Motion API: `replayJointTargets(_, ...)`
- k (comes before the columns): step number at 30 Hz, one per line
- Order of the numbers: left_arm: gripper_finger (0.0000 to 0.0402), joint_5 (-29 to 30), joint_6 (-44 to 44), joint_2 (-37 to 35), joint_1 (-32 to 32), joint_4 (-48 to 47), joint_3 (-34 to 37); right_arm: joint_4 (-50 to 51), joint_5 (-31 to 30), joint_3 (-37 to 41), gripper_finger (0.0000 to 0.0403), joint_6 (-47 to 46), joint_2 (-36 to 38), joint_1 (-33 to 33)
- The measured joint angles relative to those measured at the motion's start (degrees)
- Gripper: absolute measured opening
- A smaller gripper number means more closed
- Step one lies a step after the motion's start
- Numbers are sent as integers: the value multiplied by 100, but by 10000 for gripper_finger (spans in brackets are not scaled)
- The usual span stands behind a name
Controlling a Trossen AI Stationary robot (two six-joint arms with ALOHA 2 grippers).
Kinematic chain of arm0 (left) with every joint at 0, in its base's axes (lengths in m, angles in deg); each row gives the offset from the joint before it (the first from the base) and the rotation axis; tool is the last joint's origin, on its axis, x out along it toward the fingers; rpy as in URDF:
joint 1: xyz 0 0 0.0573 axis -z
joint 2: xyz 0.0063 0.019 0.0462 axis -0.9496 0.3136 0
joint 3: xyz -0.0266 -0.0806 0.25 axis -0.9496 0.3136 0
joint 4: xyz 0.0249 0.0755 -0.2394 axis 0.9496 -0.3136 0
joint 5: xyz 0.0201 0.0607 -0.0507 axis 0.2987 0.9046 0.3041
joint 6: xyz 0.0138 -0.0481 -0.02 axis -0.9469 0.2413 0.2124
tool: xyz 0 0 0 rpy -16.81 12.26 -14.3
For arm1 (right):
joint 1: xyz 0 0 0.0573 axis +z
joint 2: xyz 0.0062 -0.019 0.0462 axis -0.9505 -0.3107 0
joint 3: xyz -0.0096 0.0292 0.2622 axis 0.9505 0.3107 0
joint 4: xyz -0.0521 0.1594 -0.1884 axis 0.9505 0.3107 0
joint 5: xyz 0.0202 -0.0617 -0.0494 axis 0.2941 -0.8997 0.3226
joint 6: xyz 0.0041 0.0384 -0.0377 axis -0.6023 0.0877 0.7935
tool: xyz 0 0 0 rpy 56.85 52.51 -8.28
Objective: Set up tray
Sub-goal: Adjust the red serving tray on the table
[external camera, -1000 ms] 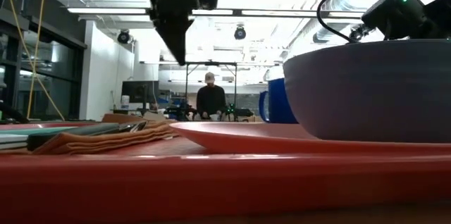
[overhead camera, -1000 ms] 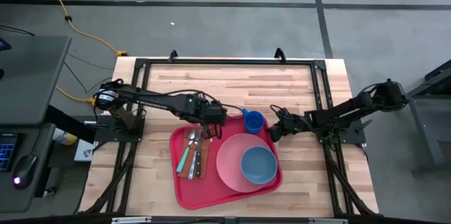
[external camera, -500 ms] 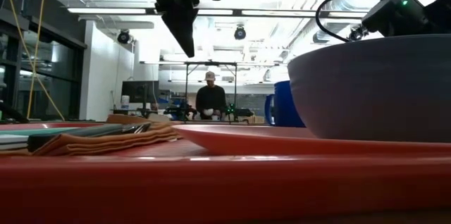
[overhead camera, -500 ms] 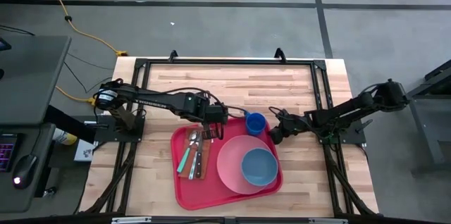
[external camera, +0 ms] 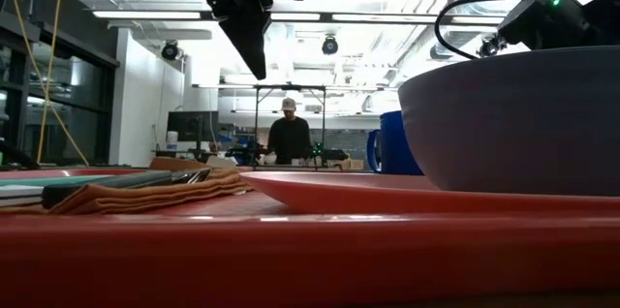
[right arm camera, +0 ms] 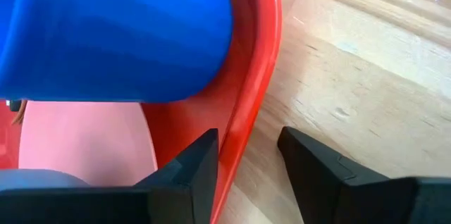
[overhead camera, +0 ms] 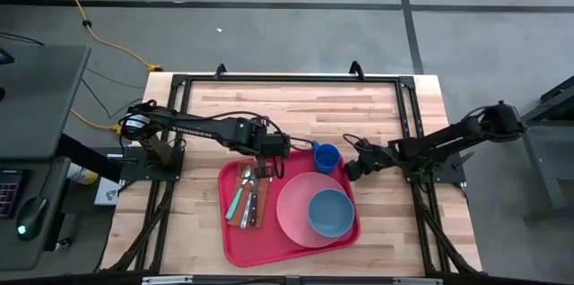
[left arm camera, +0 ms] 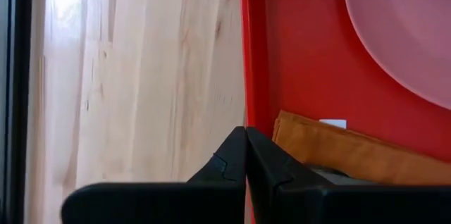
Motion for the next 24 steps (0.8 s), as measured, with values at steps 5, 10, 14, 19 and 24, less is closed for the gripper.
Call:
replayJointTargets(5, 39, 1, -357, 2, 0, -11, 2, 55, 69, 5, 139, 85, 19, -198)
replayJointTargets(10, 38, 3, -484, 2, 0, -135, 4, 377, 62, -8, 138, 387, 259, -519)
replayJointTargets(14, 33, 53, -484, 1, 0, -301, 4, 1209, -180, -228, 138, 771, 606, -828)
replayJointTargets(19, 37, 103, -484, 2, 0, -375, 4, 2192, -248, -583, 138, 1191, 959, -1105)
replayJointTargets(24, 42, 154, -484, 2, 0, -379, 5, 2680, -187, -834, 138, 1092, 1015, -1132)
